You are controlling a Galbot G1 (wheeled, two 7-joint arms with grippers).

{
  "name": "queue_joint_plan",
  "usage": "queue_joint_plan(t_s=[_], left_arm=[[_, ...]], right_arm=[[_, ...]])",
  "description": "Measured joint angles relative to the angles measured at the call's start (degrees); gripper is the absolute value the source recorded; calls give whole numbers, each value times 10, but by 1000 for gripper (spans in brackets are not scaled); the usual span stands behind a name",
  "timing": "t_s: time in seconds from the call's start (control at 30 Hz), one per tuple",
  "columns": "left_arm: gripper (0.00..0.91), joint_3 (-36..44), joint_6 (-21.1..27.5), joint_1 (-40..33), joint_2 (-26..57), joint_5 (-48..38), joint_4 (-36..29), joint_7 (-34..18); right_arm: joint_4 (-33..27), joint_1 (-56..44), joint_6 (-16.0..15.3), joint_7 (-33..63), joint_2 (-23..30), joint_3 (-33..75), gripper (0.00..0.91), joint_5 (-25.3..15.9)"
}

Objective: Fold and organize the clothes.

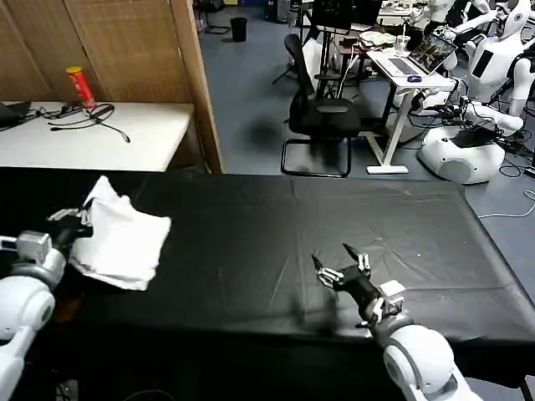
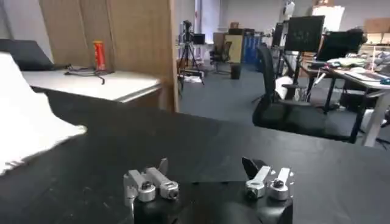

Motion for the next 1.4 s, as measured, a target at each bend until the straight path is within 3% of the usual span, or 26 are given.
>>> queue_joint_plan(t_s=[0.27, 0.5, 0.53, 0.77, 0.9, 1.1, 1.4], left_arm=[[0, 108, 19, 3, -79, -35, -81, -53], [0, 233, 6, -43, -181, -6, -73, -48], [878, 248, 3, -48, -194, 1, -67, -44], [878, 317, -20, -62, -268, 58, -31, 3], [878, 319, -42, -65, -269, 61, -32, 32], [878, 298, -73, -62, -248, 66, -43, 36], [878, 252, -98, -44, -213, 80, -50, 35]], right_arm=[[7, -11, -2, 1, -2, -1, 878, -3], [-4, -11, -6, 2, 10, -12, 878, 0], [-6, -11, -8, 2, 13, -15, 878, 2], [-17, 9, -37, 13, 15, -37, 878, 69], [-29, 32, -56, 19, 14, -52, 878, 126], [-58, 73, -78, 41, 27, -82, 878, 200], [-109, 117, -98, 96, 71, -135, 878, 229]])
